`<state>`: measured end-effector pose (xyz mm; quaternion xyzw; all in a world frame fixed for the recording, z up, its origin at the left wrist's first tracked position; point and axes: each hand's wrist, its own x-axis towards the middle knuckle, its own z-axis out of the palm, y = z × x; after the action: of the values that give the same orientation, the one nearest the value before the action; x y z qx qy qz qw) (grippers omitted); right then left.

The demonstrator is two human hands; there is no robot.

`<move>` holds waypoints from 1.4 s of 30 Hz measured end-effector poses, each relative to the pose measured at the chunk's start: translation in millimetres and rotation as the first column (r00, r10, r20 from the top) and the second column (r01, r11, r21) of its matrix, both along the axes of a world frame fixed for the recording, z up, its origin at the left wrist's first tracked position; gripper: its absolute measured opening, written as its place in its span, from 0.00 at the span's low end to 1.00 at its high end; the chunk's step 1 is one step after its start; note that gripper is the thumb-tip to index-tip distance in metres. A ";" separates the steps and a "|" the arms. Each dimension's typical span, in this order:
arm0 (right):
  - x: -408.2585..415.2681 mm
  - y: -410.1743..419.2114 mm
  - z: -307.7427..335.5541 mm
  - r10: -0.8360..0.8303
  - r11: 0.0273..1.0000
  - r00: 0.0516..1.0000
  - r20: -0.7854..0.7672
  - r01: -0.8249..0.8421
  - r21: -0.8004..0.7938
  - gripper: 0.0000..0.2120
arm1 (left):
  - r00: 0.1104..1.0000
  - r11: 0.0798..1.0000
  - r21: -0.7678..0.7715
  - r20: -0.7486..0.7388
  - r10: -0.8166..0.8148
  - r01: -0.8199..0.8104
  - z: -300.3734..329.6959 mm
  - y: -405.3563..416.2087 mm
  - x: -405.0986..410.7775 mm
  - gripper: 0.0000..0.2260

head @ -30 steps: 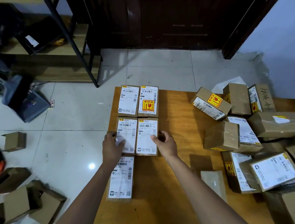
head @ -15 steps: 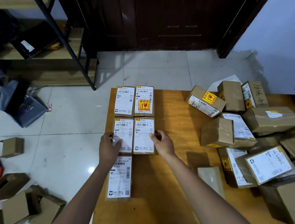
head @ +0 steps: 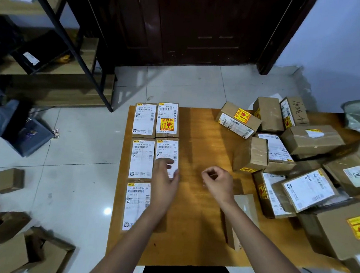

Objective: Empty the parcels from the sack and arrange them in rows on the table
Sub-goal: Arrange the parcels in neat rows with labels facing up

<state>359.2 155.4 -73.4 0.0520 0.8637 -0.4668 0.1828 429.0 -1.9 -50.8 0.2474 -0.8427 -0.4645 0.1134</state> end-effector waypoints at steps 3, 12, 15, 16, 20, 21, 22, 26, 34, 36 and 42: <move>4.2 18.4 10.8 0.075 0.997 0.997 -0.029 -0.074 0.038 0.04 | 0.982 0.984 0.022 0.075 -0.175 0.174 -10.1 36.3 5.1 0.08; 21.7 114.4 17.2 -0.014 0.982 0.995 -0.095 0.032 0.187 0.03 | 0.731 0.883 0.274 0.497 -0.468 0.380 -63.1 114.1 32.2 0.16; 31.9 145.0 7.3 0.007 0.961 0.998 -0.058 0.009 0.277 0.04 | 0.691 0.875 0.366 0.543 -0.478 0.318 -68.0 127.4 38.2 0.17; 35.0 153.2 4.3 0.013 0.956 1.000 -0.026 -0.005 0.294 0.07 | 0.680 0.870 0.396 0.554 -0.481 0.293 -67.6 131.9 39.3 0.18; 45.5 162.4 -0.7 0.017 0.952 0.999 0.043 -0.030 0.305 0.14 | 0.688 0.873 0.444 0.569 -0.450 0.204 -65.1 144.1 39.4 0.24; 47.0 161.4 -0.7 0.029 0.952 0.998 0.050 -0.043 0.303 0.15 | 0.696 0.868 0.466 0.565 -0.443 0.174 -62.9 146.2 38.2 0.25; 47.4 159.8 0.5 0.035 0.950 0.997 0.068 -0.054 0.306 0.16 | 0.701 0.862 0.482 0.562 -0.440 0.154 -61.8 148.9 36.0 0.26; 48.3 149.2 2.7 0.062 0.937 0.988 0.143 -0.107 0.333 0.20 | 0.730 0.839 0.536 0.536 -0.424 0.093 -55.2 155.3 28.6 0.23; 42.6 118.8 3.3 0.020 0.980 0.976 0.218 -0.063 0.189 0.53 | 0.944 0.765 0.642 0.282 -0.172 -0.053 -41.1 130.0 35.0 0.14; 38.9 109.2 5.4 -0.020 0.996 0.971 0.238 -0.001 0.086 0.46 | 0.965 0.708 0.696 0.249 -0.079 -0.121 -30.6 118.1 34.6 0.13; 37.9 90.2 23.2 0.053 0.865 0.827 0.560 0.242 -0.440 0.34 | 0.967 0.710 0.676 0.254 0.029 -0.199 -10.1 85.2 34.7 0.07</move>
<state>397.1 245.6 -50.2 0.1808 0.6210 -0.6445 0.4078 463.7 83.3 -60.9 0.3744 -0.5962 -0.7081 -0.0552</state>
